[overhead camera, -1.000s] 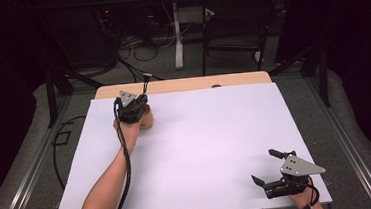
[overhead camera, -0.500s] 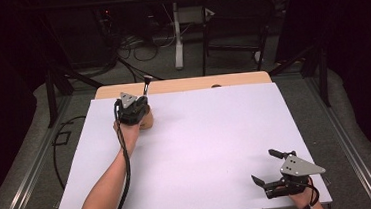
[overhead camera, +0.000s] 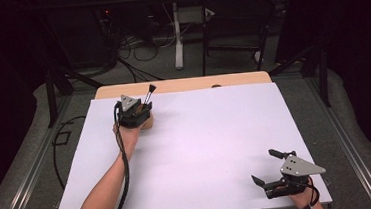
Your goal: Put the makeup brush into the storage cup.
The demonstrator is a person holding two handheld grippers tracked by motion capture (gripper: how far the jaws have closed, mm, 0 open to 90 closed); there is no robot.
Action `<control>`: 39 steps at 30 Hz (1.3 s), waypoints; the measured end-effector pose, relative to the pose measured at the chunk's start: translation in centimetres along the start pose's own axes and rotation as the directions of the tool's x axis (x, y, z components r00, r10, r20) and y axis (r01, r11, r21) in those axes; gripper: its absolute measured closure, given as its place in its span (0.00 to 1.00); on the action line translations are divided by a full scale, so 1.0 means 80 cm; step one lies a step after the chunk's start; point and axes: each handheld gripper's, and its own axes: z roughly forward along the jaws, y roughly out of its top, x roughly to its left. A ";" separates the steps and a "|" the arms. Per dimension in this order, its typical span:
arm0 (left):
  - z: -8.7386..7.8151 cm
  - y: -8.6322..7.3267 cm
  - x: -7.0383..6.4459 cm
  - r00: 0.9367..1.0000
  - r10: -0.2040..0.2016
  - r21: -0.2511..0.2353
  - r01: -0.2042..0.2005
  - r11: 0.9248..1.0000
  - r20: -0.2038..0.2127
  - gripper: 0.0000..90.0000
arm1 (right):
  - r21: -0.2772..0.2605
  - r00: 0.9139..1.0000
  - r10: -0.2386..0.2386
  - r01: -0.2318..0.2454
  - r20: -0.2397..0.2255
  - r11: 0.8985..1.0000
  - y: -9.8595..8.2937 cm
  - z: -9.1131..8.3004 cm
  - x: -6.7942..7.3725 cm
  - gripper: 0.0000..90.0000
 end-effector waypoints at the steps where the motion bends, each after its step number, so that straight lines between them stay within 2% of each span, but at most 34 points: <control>1: -0.002 0.000 -0.001 1.000 0.002 0.001 -0.002 1.000 0.008 0.50 | 0.004 1.000 -0.001 0.001 -0.001 1.000 0.000 0.000 0.000 0.00; 4: -0.009 0.003 0.000 1.000 0.006 0.004 -0.006 1.000 0.016 0.35 | 0.006 1.000 0.001 -0.001 -0.002 1.000 0.000 0.000 0.000 0.00; 11: -0.028 0.009 -0.003 0.998 0.043 0.019 -0.044 0.999 0.038 0.18 | 0.007 1.000 0.005 -0.005 -0.001 1.000 0.000 -0.001 -0.001 0.00; 16: -0.044 0.009 -0.003 0.997 0.063 0.030 -0.064 0.997 0.053 0.14 | 0.006 1.000 0.006 -0.006 -0.003 1.000 0.000 -0.001 -0.001 0.00; 25: -0.075 0.001 -0.001 0.995 0.081 0.018 -0.083 0.996 0.058 0.05 | 0.000 1.000 0.007 -0.007 -0.003 1.000 0.001 -0.001 0.000 0.00; 32: -0.101 -0.004 -0.001 0.995 0.079 -0.001 -0.079 0.997 0.060 0.01 | 0.000 1.000 0.011 -0.011 -0.003 1.000 0.000 -0.002 0.000 0.00; 39: -0.124 -0.010 -0.006 0.993 0.076 -0.022 -0.075 0.997 0.088 0.00 | -0.002 1.000 0.011 -0.011 -0.004 1.000 0.001 -0.002 0.000 0.00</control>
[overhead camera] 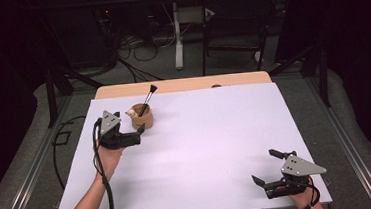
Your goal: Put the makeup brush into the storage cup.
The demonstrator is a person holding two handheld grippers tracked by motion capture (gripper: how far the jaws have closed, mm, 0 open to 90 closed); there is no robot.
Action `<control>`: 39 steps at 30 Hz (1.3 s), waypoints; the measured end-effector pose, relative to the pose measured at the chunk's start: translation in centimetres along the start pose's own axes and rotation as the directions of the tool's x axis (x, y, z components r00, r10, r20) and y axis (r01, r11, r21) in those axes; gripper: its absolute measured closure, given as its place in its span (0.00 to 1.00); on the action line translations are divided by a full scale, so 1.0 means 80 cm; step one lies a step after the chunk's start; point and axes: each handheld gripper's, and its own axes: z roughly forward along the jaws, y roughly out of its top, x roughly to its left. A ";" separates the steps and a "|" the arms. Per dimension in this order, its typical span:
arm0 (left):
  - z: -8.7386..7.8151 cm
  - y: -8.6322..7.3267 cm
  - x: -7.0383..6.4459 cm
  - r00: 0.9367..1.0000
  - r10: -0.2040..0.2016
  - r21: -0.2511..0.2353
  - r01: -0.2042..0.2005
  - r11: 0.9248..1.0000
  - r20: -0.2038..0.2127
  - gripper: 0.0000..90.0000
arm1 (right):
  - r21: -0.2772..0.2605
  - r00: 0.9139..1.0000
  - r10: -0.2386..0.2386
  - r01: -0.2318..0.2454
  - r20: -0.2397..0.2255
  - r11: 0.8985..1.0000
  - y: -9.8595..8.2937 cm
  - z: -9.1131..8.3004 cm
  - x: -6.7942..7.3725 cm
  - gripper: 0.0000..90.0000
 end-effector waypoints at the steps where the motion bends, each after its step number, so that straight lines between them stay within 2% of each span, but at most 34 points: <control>1: -0.006 -0.002 -0.002 1.000 0.007 -0.002 -0.007 1.000 0.005 0.00 | 0.000 1.000 0.000 0.000 0.000 1.000 0.000 0.000 0.000 0.00; 6: -0.025 -0.010 -0.011 0.999 0.035 -0.006 -0.035 0.999 0.012 0.00 | 0.001 1.000 0.000 0.000 -0.002 1.000 0.000 0.000 0.000 0.00; 16: -0.058 -0.027 -0.021 0.999 0.034 -0.046 -0.034 0.998 0.014 0.00 | 0.000 1.000 -0.002 0.002 -0.002 1.000 0.000 0.001 0.001 0.00; 23: -0.077 -0.045 -0.029 1.000 0.019 -0.065 -0.018 0.998 0.023 0.00 | 0.000 1.000 -0.004 0.004 -0.003 1.000 0.000 0.001 0.001 0.00; 33: -0.096 -0.080 -0.038 1.000 -0.010 -0.049 0.011 0.999 0.027 0.00 | 0.001 1.000 -0.005 0.005 -0.003 1.000 0.000 0.001 0.001 0.00; 39: -0.108 -0.094 -0.039 0.999 -0.030 -0.060 0.031 0.998 0.018 0.00 | 0.002 1.000 -0.004 0.004 -0.003 1.000 0.000 0.001 0.001 0.00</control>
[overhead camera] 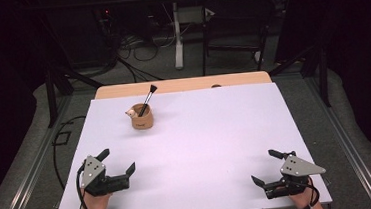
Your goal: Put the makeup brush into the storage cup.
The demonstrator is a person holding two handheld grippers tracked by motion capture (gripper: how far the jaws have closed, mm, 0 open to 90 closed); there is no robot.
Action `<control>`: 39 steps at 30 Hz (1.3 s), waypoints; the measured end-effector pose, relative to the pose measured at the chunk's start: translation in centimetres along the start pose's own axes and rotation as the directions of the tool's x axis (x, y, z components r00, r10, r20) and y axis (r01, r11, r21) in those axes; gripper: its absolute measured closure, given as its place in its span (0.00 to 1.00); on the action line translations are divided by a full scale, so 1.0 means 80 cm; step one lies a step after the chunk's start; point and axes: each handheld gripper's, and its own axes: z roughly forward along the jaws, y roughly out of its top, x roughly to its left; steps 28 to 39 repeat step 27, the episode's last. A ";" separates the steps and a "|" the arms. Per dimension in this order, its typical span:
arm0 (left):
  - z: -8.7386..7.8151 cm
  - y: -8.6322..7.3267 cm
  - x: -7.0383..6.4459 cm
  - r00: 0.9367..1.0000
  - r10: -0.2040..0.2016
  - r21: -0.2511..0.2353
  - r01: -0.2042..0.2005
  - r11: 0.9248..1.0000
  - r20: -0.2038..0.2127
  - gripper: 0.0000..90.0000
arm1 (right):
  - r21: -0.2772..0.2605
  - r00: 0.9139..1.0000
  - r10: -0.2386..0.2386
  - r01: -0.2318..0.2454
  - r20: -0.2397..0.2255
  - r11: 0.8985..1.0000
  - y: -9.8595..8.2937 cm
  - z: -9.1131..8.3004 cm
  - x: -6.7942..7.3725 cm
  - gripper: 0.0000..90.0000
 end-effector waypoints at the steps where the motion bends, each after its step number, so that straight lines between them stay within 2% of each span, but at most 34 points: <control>1: -0.002 -0.001 0.000 1.000 -0.002 0.003 0.002 1.000 -0.001 0.00 | 0.000 1.000 -0.001 0.001 0.000 1.000 0.000 0.000 0.000 0.00; 17: -0.010 -0.017 -0.009 1.000 0.020 -0.005 -0.020 1.000 -0.020 0.00 | 0.005 1.000 -0.003 0.003 -0.002 1.000 0.000 0.000 0.000 0.00; 20: -0.009 -0.021 -0.009 1.000 0.012 -0.009 -0.012 1.000 -0.018 0.00 | 0.005 1.000 -0.003 0.003 -0.002 1.000 0.000 0.000 0.000 0.00; 25: -0.001 -0.025 -0.009 1.000 0.019 0.027 -0.019 0.999 0.006 0.00 | 0.012 1.000 -0.007 0.007 -0.005 1.000 0.000 0.000 0.000 0.00; 27: 0.004 -0.027 -0.009 1.000 0.022 0.055 -0.023 0.998 0.019 0.00 | 0.014 1.000 -0.010 0.010 0.001 1.000 0.000 0.001 -0.001 0.00; 39: 0.004 -0.027 -0.009 1.000 0.022 0.055 -0.023 0.998 0.019 0.00 | 0.014 1.000 -0.010 0.010 0.001 1.000 0.000 0.001 -0.001 0.00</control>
